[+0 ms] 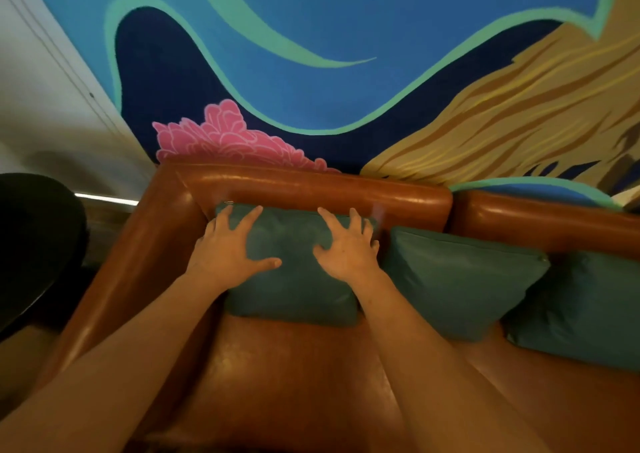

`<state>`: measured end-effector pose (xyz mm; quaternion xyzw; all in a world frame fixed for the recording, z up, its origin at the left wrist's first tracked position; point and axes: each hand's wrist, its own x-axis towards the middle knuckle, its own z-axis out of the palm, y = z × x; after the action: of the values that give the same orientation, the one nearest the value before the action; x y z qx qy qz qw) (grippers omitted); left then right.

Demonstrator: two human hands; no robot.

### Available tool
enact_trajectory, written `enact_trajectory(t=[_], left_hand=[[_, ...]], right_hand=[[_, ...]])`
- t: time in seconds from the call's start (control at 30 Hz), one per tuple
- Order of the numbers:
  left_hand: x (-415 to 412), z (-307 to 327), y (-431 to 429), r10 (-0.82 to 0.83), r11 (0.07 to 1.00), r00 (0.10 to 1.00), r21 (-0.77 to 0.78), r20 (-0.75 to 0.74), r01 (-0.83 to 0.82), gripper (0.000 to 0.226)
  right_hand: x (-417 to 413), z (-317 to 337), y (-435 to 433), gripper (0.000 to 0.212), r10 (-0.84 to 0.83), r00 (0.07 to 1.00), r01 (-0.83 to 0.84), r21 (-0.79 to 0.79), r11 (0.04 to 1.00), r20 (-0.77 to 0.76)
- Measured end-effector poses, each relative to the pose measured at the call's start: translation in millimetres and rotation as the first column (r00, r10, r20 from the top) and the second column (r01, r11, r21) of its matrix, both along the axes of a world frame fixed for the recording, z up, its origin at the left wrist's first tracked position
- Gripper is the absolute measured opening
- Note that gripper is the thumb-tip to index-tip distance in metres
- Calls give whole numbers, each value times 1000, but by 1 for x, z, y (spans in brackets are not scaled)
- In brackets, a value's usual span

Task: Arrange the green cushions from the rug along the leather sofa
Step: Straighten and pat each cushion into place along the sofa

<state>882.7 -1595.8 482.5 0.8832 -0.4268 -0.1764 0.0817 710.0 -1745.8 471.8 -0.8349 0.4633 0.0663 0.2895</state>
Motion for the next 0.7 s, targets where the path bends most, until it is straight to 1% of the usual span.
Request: enact_trajectory(t=[0.3, 0.47, 0.7], left_hand=[[2, 31, 77, 177, 984, 984, -30, 4, -177, 116], [4, 36, 123, 285, 958, 958, -30, 4, -285, 114], [6, 31, 195, 401, 916, 916, 8, -3, -401, 115]], right_hand=[[36, 29, 55, 79, 168, 985, -168, -5, 986, 44], [59, 31, 92, 81, 269, 962, -268, -23, 963, 43], [81, 35, 156, 80, 389, 920, -388, -24, 921, 42]])
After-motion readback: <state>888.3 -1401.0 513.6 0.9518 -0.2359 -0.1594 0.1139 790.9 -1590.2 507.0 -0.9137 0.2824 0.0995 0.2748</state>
